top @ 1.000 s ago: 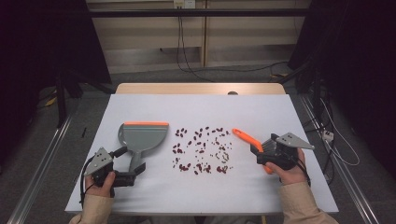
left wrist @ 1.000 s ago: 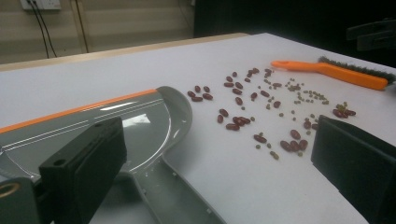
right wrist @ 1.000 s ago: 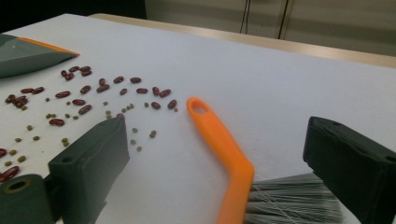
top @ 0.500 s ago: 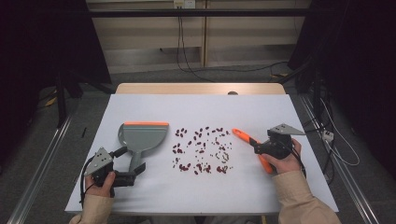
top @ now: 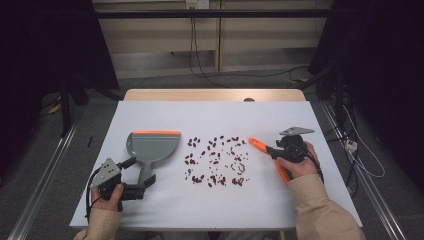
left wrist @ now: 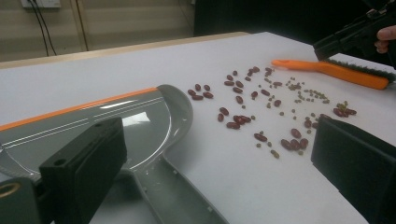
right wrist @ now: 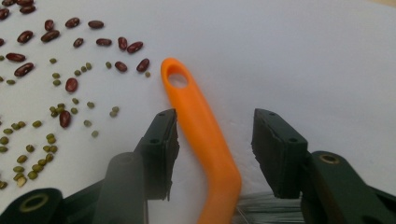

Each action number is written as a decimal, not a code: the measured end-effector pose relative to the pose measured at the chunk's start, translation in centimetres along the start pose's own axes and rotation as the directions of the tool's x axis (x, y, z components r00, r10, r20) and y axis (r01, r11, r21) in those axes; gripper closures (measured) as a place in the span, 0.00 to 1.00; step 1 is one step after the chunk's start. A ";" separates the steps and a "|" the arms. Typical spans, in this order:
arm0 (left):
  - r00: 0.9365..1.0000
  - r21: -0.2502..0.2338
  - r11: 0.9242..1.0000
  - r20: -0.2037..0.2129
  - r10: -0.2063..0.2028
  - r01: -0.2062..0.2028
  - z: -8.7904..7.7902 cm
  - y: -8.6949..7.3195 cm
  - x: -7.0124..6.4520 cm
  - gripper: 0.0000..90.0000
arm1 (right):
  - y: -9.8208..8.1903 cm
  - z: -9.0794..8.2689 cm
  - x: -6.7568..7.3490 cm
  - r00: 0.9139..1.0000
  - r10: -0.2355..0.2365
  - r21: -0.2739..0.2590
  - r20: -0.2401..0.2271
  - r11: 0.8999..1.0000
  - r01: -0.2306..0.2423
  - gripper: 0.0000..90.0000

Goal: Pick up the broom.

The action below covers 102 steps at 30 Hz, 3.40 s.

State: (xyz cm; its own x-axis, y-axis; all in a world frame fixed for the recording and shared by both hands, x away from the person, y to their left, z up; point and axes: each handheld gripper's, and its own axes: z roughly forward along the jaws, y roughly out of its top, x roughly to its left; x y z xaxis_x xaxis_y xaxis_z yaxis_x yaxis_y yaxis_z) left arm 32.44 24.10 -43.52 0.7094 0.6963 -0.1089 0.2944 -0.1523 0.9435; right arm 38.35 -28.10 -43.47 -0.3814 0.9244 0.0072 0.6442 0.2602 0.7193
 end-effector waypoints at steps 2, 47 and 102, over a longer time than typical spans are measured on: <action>1.000 0.002 1.000 0.002 0.006 -0.006 0.0 0.0 0.0 0.04 | 0.1 0.1 -0.1 1.000 0.005 0.017 0.006 1.000 -0.005 0.61; 1.000 0.012 1.000 0.009 0.007 -0.007 0.5 0.0 0.0 0.04 | 2.0 2.9 -0.8 0.998 0.000 0.340 -0.063 0.940 0.022 0.79; 0.979 0.007 0.999 0.195 0.049 -0.051 8.4 7.4 -7.7 0.05 | 2.8 -8.0 -0.4 0.982 0.051 -0.405 -0.180 0.906 -0.121 0.80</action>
State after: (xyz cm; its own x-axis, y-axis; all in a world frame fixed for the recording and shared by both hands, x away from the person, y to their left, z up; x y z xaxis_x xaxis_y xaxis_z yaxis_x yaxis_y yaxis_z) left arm 34.57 11.73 -38.32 0.8344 0.5375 -0.1217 0.2622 -0.1931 0.9455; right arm 35.00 -30.01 -35.87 -0.4608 0.8713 0.1687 0.3617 0.0108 0.9322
